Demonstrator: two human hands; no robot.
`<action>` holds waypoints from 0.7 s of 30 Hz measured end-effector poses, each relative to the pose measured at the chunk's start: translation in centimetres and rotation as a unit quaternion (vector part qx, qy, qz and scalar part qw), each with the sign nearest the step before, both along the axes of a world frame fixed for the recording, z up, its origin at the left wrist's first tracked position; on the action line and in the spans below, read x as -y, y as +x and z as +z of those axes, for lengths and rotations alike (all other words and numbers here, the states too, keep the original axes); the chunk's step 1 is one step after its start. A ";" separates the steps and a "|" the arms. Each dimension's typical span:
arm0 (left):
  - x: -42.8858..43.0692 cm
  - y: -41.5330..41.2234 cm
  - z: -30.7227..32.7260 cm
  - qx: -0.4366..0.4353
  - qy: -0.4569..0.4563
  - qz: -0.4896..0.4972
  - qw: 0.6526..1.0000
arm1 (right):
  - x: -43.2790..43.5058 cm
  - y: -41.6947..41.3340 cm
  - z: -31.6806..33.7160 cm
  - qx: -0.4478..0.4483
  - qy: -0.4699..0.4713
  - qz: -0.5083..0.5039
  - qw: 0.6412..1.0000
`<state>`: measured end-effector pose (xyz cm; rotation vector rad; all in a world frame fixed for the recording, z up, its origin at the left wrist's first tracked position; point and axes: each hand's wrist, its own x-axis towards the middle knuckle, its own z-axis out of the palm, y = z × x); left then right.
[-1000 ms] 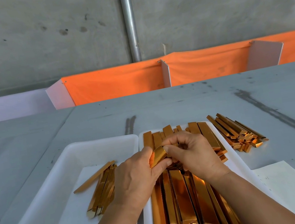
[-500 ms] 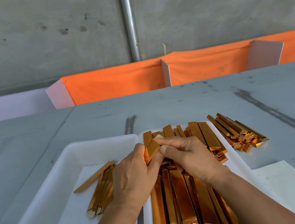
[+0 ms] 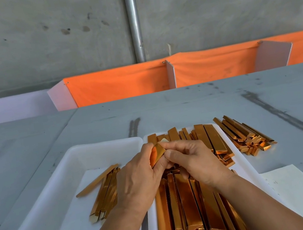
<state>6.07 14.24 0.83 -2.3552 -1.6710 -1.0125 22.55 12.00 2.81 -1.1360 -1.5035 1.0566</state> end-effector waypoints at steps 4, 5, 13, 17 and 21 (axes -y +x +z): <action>0.1 0.1 0.0 0.000 -0.001 -0.016 1.000 | -0.1 0.1 -0.3 0.005 0.002 0.000 1.000; 0.1 0.1 0.1 0.002 -0.002 -0.016 1.000 | -0.1 0.0 -0.3 0.006 0.004 0.001 1.000; 0.0 0.2 0.0 0.021 -0.012 -0.007 1.000 | -0.1 -0.7 -0.7 0.012 0.024 -0.035 0.999; 0.0 0.1 0.0 0.024 -0.007 -0.012 1.000 | -0.1 -0.5 -0.6 0.015 0.010 -0.003 1.000; 0.1 0.1 0.0 0.026 -0.007 -0.028 0.999 | -0.1 -0.3 -0.3 -0.001 -0.003 0.020 1.000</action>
